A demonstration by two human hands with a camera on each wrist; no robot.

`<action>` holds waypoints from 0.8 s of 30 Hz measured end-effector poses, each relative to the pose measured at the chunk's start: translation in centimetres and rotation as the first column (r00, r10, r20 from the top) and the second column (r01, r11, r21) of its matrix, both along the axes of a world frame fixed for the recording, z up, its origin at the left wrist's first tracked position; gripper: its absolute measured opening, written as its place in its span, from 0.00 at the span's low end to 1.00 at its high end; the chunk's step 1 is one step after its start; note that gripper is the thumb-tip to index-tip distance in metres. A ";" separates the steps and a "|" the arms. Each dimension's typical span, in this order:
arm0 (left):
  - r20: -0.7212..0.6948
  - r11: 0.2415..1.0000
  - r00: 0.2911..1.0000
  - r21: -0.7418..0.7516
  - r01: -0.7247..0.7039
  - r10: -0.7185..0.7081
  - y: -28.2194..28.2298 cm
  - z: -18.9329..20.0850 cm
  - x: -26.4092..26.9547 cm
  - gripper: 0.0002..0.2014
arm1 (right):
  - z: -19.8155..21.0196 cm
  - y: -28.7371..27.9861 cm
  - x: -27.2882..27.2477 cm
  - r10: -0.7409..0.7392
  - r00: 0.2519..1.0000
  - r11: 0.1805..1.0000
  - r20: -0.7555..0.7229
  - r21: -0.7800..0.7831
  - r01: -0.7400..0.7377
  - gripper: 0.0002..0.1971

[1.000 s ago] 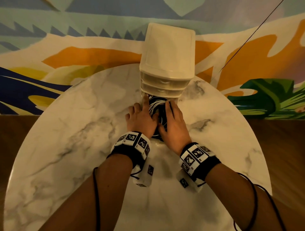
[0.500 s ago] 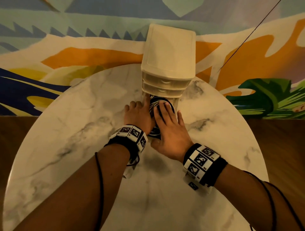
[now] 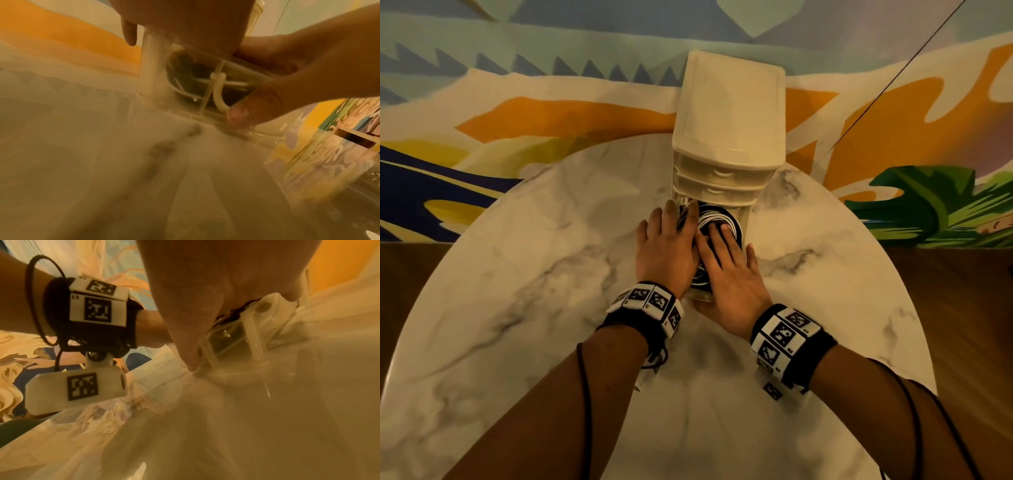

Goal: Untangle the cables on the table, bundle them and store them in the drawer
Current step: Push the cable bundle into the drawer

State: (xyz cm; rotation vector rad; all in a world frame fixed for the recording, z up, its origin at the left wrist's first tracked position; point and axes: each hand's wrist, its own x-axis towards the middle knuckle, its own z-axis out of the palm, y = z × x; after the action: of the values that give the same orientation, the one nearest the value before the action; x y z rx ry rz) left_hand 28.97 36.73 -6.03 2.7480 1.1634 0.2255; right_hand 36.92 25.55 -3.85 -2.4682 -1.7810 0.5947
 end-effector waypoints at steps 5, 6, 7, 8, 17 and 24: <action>-0.045 0.995 0.998 -0.078 -0.057 0.054 -0.3 0.0 0.1 0.27 | 0.7 0.0 -0.4 -0.018 0.998 0.999 0.058 0.028 0.016 0.53; -0.041 0.993 0.997 -0.099 -0.070 0.066 -0.4 -0.1 0.2 0.28 | 0.9 0.0 -0.4 -0.025 0.998 0.999 0.064 0.030 0.023 0.53; -0.037 0.990 0.996 -0.116 -0.084 0.080 -0.4 -0.2 0.3 0.28 | 1.0 0.0 -0.3 -0.029 0.997 0.999 0.072 0.032 0.027 0.53; -0.034 0.987 0.995 -0.130 -0.099 0.095 -0.4 -0.3 0.4 0.29 | 1.0 -0.1 -0.2 -0.032 0.996 0.999 0.082 0.026 0.029 0.54; -0.100 0.986 0.989 -0.119 -0.120 0.108 -0.4 0.6 0.8 0.31 | 0.9 0.4 0.5 -0.037 0.997 0.999 0.072 -0.004 0.037 0.58; -0.048 0.977 0.997 -0.202 -0.073 0.064 0.8 0.3 0.6 0.32 | 1.2 0.6 1.6 -0.023 1.000 1.000 -0.004 0.019 0.023 0.61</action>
State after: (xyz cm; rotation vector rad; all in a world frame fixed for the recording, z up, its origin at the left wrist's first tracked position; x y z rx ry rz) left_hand 29.62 37.48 -5.68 2.5490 1.2192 0.0540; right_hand 38.52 26.15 -2.67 -2.4692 -1.7462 0.5779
